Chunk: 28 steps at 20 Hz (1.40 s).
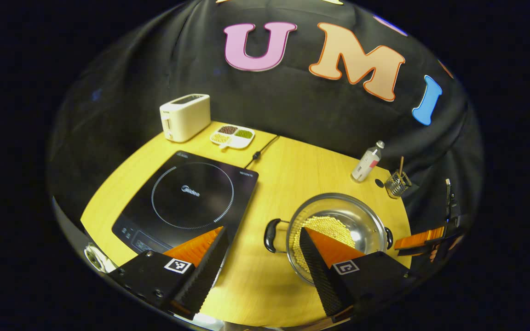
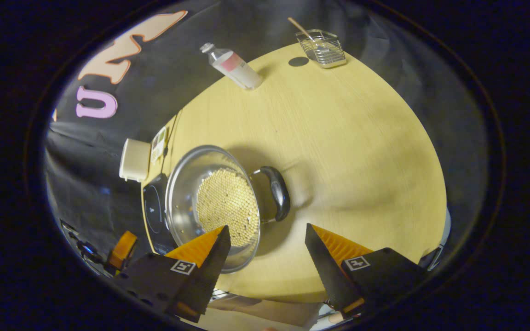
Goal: First push the handle of the pot to place it horizontally, then grasp the pot with both hands and set it on the induction cooktop.
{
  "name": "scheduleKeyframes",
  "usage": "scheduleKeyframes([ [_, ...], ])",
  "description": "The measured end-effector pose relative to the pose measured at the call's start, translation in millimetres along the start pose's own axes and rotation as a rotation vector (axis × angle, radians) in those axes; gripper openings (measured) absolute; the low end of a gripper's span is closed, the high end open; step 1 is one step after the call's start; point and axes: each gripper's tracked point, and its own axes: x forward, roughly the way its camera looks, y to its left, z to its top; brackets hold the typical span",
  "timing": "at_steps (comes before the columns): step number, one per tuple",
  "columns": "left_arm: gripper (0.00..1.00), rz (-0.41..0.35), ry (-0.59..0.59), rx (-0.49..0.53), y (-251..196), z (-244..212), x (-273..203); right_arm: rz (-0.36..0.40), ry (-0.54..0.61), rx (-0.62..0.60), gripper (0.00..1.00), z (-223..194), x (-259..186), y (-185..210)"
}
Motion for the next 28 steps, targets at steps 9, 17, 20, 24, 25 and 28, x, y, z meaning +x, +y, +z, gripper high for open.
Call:
scheduleKeyframes([
  [9,0.96,-0.062,0.200,0.024,-13.7,-35.5,62.2,0.023,0.079,-0.015,1.00,12.0,51.4,-4.7],
  [17,0.96,-0.076,0.351,0.073,-15.7,-54.6,107.7,0.057,0.159,0.020,0.89,16.3,92.7,-2.7],
  [20,0.94,-0.070,0.412,0.077,-16.5,-65.8,116.5,0.078,0.177,0.036,0.89,15.4,100.4,-1.1],
  [24,0.86,-0.039,0.462,0.084,-14.0,-75.7,126.3,0.099,0.210,0.031,0.65,12.7,105.9,3.0],
  [25,0.87,-0.028,0.466,0.081,-12.0,-76.0,127.4,0.109,0.211,0.022,0.64,13.5,106.9,4.4],
  [28,0.75,-0.021,0.482,0.068,-7.9,-77.6,126.9,0.111,0.212,0.000,0.53,11.8,107.3,4.4],
])
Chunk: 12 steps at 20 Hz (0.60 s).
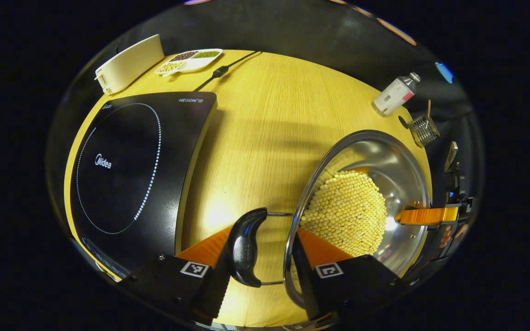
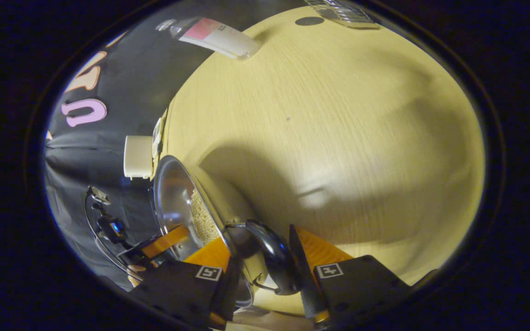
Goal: First push the handle of the pot to place it horizontally, then grasp the pot with both hands and set it on the induction cooktop.
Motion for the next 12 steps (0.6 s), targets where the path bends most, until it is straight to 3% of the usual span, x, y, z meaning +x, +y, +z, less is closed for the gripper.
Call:
scheduleKeyframes([
  [1,0.69,-0.004,0.010,-0.014,-1.2,0.0,-0.1,0.008,-0.012,-0.017,0.54,1.3,2.9,0.1],
  [2,0.68,-0.005,0.017,-0.032,-1.3,0.4,-1.0,0.012,-0.020,-0.030,0.56,1.2,0.3,1.0],
  [3,0.67,-0.006,0.020,-0.044,-1.3,0.0,0.0,0.012,-0.026,-0.040,0.49,1.5,-0.4,1.4],
  [5,0.66,-0.008,0.028,-0.049,-2.8,-1.7,0.1,0.009,-0.033,-0.066,0.53,1.6,-6.8,-1.5],
  [6,0.65,-0.013,0.031,-0.050,-4.5,-3.0,-1.5,0.004,-0.042,-0.070,0.46,1.2,-4.0,-2.0],
  [7,0.64,-0.021,0.034,-0.055,-6.9,-4.9,-1.7,-0.003,-0.049,-0.071,0.60,3.6,-5.7,-3.4],
  [8,0.64,-0.030,0.038,-0.057,-9.6,-6.7,-3.0,-0.012,-0.055,-0.074,0.53,2.7,-8.4,-5.1],
  [12,0.63,-0.046,0.062,-0.042,-20.1,-15.2,-13.0,-0.041,-0.079,-0.092,0.53,-3.9,-26.4,-11.4],
])
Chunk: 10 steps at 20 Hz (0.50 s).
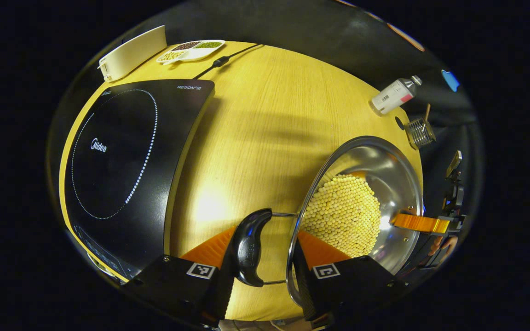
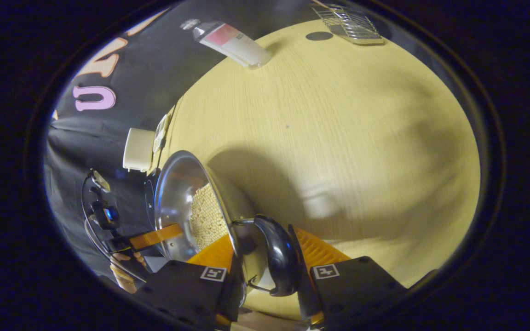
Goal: First push the handle of the pot to place it horizontally, then grasp the pot with both hands and set it on the induction cooktop.
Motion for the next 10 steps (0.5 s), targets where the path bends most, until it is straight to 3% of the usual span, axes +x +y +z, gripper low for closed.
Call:
scheduleKeyframes([
  [10,0.61,-0.059,0.006,0.044,1.8,-5.1,-40.2,-0.036,-0.086,0.013,0.53,-24.1,-41.0,23.4],
])
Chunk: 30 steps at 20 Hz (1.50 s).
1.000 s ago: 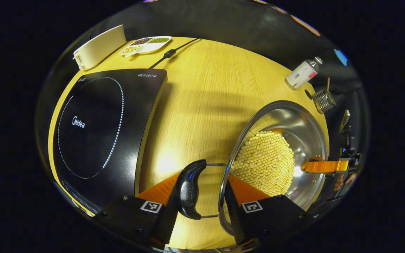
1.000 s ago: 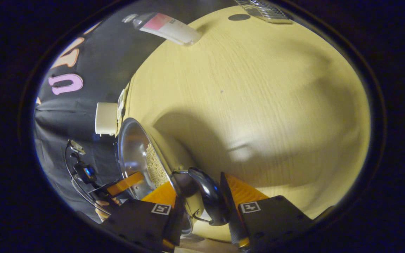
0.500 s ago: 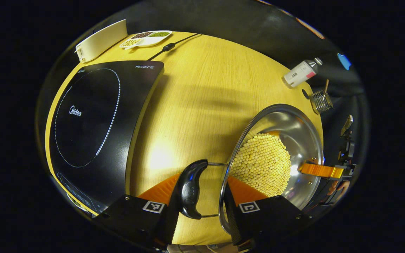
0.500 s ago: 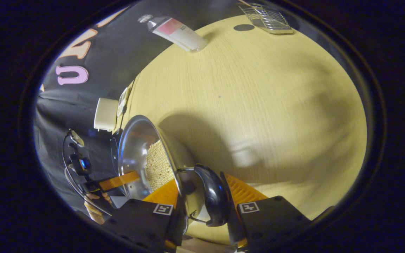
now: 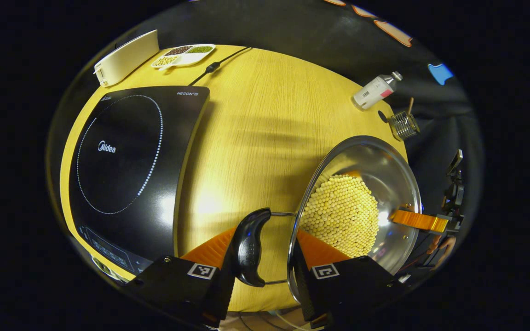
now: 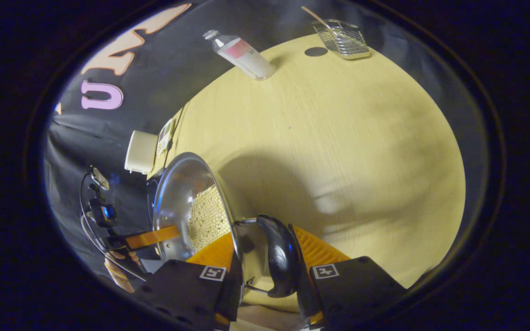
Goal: First push the handle of the pot to place it horizontally, then grasp the pot with both hands and set it on the induction cooktop.
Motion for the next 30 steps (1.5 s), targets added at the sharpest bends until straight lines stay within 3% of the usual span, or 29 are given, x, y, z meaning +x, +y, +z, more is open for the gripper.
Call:
scheduleKeyframes([
  [5,0.61,-0.041,-0.005,0.045,32.6,2.8,-29.3,-0.038,-0.065,0.036,0.53,-30.6,-10.7,38.9],
  [11,0.59,-0.052,-0.028,0.099,109.0,12.6,-70.9,-0.059,-0.091,0.059,0.53,-72.2,-1.0,120.0],
  [18,0.61,0.010,-0.095,0.079,215.7,34.2,-100.3,-0.025,-0.072,0.011,0.53,-94.4,57.6,216.5],
  [19,0.63,0.018,-0.105,0.071,228.5,36.9,-101.2,-0.023,-0.076,0.001,0.46,-94.6,64.9,226.8],
  [20,0.63,0.026,-0.118,0.065,238.4,41.1,-103.8,-0.022,-0.081,-0.009,0.53,-95.2,72.2,236.9],
  [23,0.61,0.049,-0.152,0.047,272.7,49.4,-108.9,-0.008,-0.106,-0.041,0.53,-93.7,95.4,264.5],
  [24,0.61,0.056,-0.168,0.041,282.7,55.5,-110.5,-0.001,-0.119,-0.049,0.46,-94.2,102.6,273.6],
  [25,0.63,0.065,-0.178,0.041,292.3,59.3,-111.3,0.003,-0.129,-0.056,0.53,-93.8,109.6,281.9],
  [26,0.61,0.076,-0.190,0.046,301.0,64.2,-112.3,0.006,-0.138,-0.059,0.46,-93.7,118.3,289.9],
  [27,0.63,0.087,-0.205,0.060,309.2,70.2,-113.3,0.011,-0.145,-0.058,0.53,-92.8,125.1,295.7],
  [30,0.62,0.118,-0.246,0.098,328.0,88.9,-113.9,0.032,-0.170,-0.057,0.53,-85.7,146.4,312.9],
])
